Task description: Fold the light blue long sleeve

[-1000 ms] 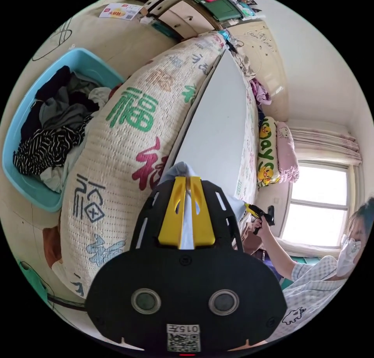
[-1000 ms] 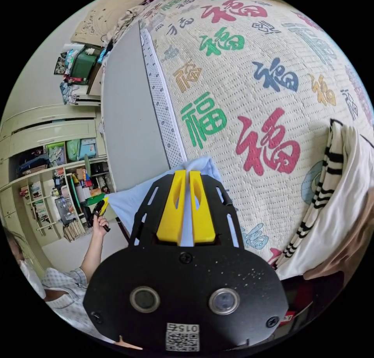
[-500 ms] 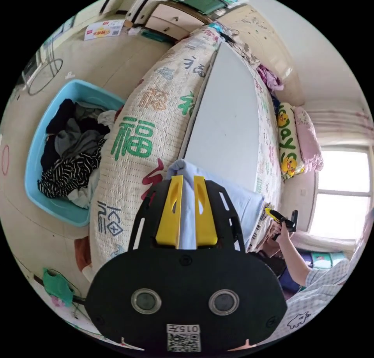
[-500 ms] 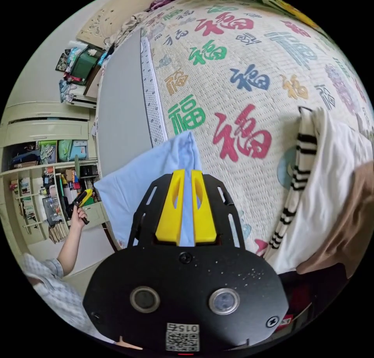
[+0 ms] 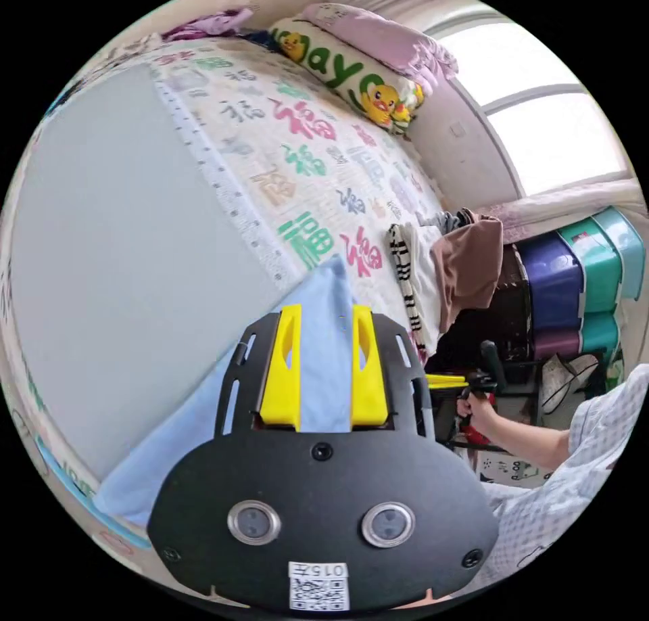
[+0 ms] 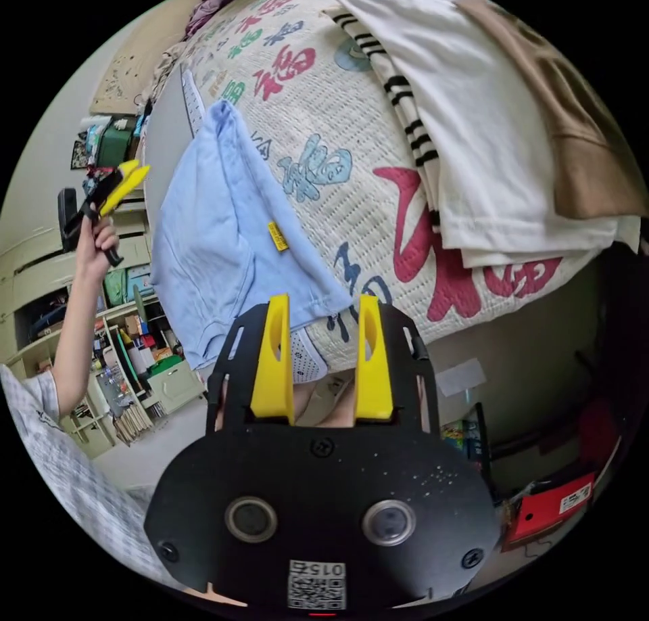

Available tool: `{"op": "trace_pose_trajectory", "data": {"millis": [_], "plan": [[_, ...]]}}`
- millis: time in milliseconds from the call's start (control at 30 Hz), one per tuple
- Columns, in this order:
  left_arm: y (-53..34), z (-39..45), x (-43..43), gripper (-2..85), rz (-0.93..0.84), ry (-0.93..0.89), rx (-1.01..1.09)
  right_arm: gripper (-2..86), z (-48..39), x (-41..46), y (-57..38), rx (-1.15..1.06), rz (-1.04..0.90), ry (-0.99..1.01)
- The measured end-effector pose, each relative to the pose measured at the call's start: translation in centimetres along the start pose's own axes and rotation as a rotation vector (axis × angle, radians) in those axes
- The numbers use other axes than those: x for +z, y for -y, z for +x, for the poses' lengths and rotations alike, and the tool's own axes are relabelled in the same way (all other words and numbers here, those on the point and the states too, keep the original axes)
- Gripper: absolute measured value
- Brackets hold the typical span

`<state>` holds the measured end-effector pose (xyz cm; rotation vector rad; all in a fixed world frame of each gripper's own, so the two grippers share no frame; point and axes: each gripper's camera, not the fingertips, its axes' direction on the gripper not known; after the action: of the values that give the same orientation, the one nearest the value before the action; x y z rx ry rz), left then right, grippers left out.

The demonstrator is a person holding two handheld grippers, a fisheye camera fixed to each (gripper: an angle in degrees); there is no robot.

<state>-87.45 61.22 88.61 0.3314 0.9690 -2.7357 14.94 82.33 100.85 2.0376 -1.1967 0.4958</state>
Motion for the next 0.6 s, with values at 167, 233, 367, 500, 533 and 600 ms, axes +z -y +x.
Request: {"op": "trace_pose_trajectory", "data": {"millis": [167,233,367,500,533,600], "plan": [[11.8,6.9,10.4,13.3,-0.215,0.154,0.131,10.0,0.7,1.5,0.0,-0.008,-0.022,0.035],[14.0,7.1,13.9,12.7,-0.318,0.152,0.106,7.6,0.8,1.8,0.0,0.003,-0.025,0.027],[16.0,7.0,17.6,5.8,-0.434,0.324,0.071,4.2,1.3,2.6,-0.2,-0.003,-0.056,0.114],[16.7,7.6,16.8,1.8,-0.409,0.343,0.109,2.1,2.2,1.4,-0.9,0.004,-0.012,0.168],[16.9,7.6,16.0,1.4,-0.386,0.336,0.117,1.7,2.6,0.6,-1.1,0.010,0.008,0.203],[17.2,7.4,14.2,1.0,-0.326,0.303,0.109,1.3,2.8,-1.2,-1.4,0.018,0.060,0.207]]}}
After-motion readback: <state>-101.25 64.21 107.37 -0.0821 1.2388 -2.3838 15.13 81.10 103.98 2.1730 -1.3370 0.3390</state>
